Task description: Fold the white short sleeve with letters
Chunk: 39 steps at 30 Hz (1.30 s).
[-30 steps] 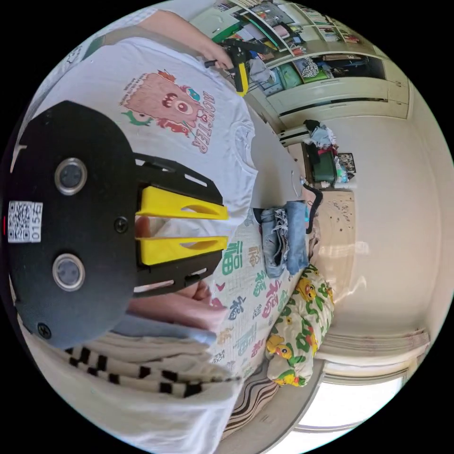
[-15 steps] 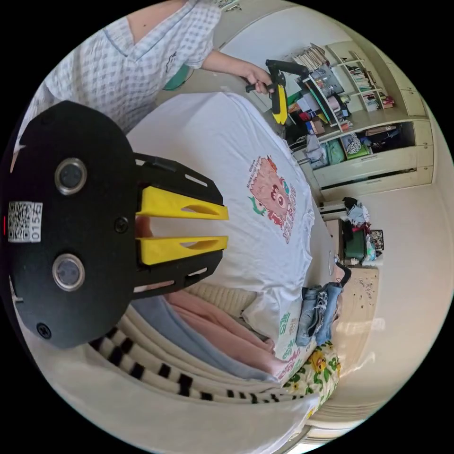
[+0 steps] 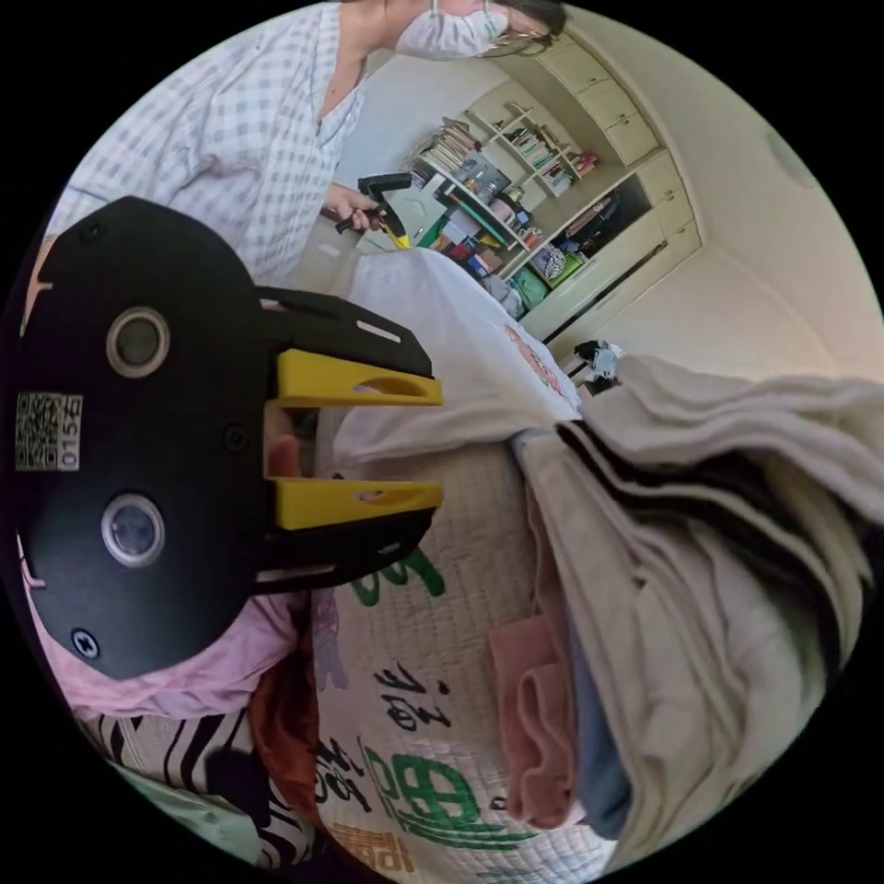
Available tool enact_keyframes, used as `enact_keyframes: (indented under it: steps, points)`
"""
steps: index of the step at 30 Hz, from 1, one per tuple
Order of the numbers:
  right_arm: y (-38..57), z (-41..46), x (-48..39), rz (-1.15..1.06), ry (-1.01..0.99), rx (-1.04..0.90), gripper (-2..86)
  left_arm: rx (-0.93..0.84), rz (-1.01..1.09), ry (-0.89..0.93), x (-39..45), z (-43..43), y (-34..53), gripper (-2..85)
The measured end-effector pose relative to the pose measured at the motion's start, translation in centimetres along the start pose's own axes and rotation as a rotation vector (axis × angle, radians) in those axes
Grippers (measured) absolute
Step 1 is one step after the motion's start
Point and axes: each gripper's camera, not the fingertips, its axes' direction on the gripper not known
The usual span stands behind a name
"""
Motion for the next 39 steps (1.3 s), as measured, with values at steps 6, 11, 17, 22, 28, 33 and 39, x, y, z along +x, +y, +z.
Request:
enact_keyframes:
  steps: [6,11,17,22,28,33,39]
  points:
    - [0.8,-0.2,3.0,0.002,-0.058,-0.078,13.5,-0.041,0.006,0.008,-1.0,-0.6,2.3,8.8]
    - [1.0,-0.1,3.6,-0.047,-0.133,-0.111,3.2,-0.017,-0.008,0.017,-1.6,-1.1,3.9,4.1]
    - [3.2,-4.3,4.3,-0.037,-0.095,0.014,-0.8,0.047,-0.006,0.017,-2.0,-4.5,5.4,0.9]
    - [4.1,-2.2,3.8,-0.053,0.052,-0.075,-1.0,0.011,0.016,-0.046,-1.5,-4.8,6.2,0.5]
    - [5.0,3.1,3.7,-0.037,0.169,-0.137,-0.9,0.000,-0.017,-0.089,-1.4,-3.0,7.8,0.6]
    - [6.4,6.2,3.4,-0.034,0.171,-0.141,-0.6,-0.008,0.029,-0.112,0.1,-3.4,8.9,0.9]
    - [9.5,7.4,2.4,-0.008,0.249,-0.062,-0.2,-0.037,0.097,-0.120,1.6,-4.0,9.9,2.0]
